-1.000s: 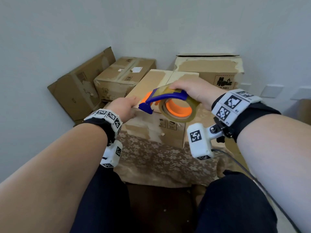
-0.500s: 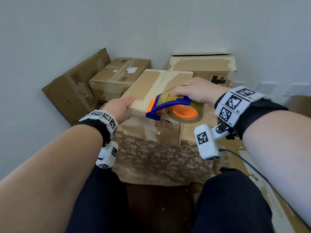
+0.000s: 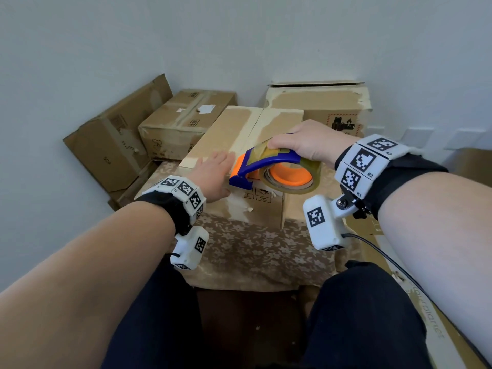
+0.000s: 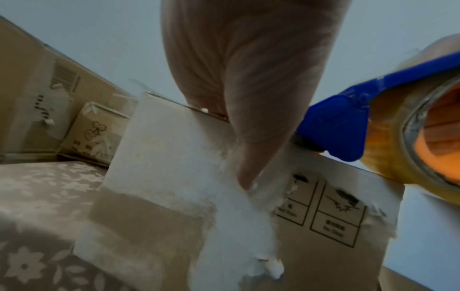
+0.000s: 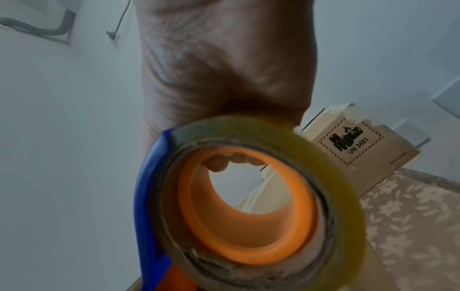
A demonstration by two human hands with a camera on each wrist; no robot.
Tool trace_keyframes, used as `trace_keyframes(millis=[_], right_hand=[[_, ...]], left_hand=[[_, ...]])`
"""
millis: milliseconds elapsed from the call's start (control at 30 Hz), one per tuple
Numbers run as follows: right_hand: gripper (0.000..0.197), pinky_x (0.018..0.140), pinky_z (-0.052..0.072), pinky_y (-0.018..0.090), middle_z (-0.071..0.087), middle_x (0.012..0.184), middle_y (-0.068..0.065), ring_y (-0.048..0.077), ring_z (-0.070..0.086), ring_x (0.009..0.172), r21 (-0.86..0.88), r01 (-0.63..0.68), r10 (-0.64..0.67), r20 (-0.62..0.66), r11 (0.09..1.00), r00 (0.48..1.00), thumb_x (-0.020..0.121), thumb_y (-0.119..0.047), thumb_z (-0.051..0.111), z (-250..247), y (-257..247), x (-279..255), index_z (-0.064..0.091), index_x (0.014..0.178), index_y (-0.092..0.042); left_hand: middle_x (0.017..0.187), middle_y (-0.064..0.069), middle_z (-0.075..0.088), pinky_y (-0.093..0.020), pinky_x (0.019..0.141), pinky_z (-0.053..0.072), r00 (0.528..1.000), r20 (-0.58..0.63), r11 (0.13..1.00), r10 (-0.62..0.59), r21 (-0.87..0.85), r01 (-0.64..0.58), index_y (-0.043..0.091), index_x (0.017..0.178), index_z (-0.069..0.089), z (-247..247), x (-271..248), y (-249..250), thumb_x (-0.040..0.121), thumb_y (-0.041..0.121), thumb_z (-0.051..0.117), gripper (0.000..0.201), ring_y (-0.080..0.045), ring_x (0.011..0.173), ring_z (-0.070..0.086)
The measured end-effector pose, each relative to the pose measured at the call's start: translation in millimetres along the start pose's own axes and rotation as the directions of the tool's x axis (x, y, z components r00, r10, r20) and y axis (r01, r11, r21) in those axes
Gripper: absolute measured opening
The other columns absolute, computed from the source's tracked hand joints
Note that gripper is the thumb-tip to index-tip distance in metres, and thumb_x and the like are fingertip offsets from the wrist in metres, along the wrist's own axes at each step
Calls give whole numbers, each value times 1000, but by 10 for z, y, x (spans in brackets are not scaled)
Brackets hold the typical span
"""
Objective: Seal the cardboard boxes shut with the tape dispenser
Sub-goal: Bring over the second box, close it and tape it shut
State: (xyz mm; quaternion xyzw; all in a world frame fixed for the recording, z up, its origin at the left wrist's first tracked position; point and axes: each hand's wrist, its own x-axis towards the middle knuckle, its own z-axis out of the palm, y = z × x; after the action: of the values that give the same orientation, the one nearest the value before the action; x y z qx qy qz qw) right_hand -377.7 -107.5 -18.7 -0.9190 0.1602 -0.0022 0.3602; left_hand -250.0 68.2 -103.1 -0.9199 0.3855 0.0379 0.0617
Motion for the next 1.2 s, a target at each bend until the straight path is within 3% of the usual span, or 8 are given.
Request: trace_keyframes(millis=[167, 333, 433, 533, 733, 900, 1100, 1200], right_hand=[[36, 67, 37, 29, 51, 69, 8, 21, 47, 67, 54, 11, -10, -26, 998, 1000, 85, -48, 61, 14, 76, 1, 56, 75, -13], [36, 61, 36, 28, 52, 61, 1, 18, 48, 63, 117, 25, -19, -52, 993, 998, 83, -48, 64, 22, 133, -14, 57, 69, -16], [30, 63, 38, 27, 56, 64, 1, 18, 50, 64, 188, 24, -15, -46, 982, 999, 83, -45, 65, -1, 174, -56, 61, 75, -16], [29, 61, 38, 26, 56, 64, 1, 17, 50, 63, 225, 23, -18, -24, 974, 1000, 84, -41, 66, -19, 215, -97, 58, 69, -17], [39, 60, 38, 27, 54, 62, 1, 17, 47, 57, 124, -17, 20, -19, 992, 1000, 83, -50, 62, -250, 464, -187, 52, 63, -17], [34, 64, 39, 28, 55, 68, 7, 19, 50, 63, 120, -24, 25, -4, 993, 1000, 80, -49, 63, -270, 610, -234, 60, 76, -16], [36, 60, 37, 27, 53, 66, 6, 20, 49, 61, 99, -24, 25, -17, 995, 1000, 81, -49, 62, -257, 626, -218, 57, 70, -16], [36, 64, 40, 28, 56, 68, 7, 21, 51, 64, 111, -40, 42, -10, 993, 999, 81, -50, 62, -246, 650, -210, 59, 74, -15]], left_hand=[[160, -6, 3, -53, 116, 17, 998, -12, 998, 61, 24, -61, 20, 153, 9, 9, 27, 11, 82, 37, 69, 94, -25, 146, 10], [160, -5, 8, -57, 114, 17, 999, 5, 999, 44, -18, -44, 25, 151, 20, -13, 52, 45, 80, 44, 70, 89, -25, 145, 13], [160, -4, 7, -54, 115, 17, 999, 20, 999, 32, -20, -32, 27, 151, 18, -11, 67, 30, 78, 49, 70, 92, -24, 146, 12], [161, -4, 5, -53, 117, 14, 999, 36, 999, 23, -29, -22, 30, 151, 16, -25, 62, 40, 78, 51, 70, 93, -24, 147, 8], [161, -4, -3, -50, 118, 9, 996, 84, 1000, 4, -25, -2, 38, 151, -3, -53, 49, 59, 81, 49, 67, 100, -23, 148, 2], [161, -3, -4, -50, 118, 10, 995, 99, 1000, -4, -12, 5, 39, 150, -5, -69, 56, 73, 81, 51, 67, 100, -22, 147, 4], [161, -3, -4, -55, 116, 15, 993, 107, 999, -44, 21, 42, 36, 151, -6, -104, 73, 142, 81, 56, 63, 100, -22, 147, 5], [160, -1, -6, -57, 115, 15, 998, 64, 999, -23, 48, 20, 29, 152, -7, -74, 79, 263, 83, 60, 59, 100, -22, 147, 3]])
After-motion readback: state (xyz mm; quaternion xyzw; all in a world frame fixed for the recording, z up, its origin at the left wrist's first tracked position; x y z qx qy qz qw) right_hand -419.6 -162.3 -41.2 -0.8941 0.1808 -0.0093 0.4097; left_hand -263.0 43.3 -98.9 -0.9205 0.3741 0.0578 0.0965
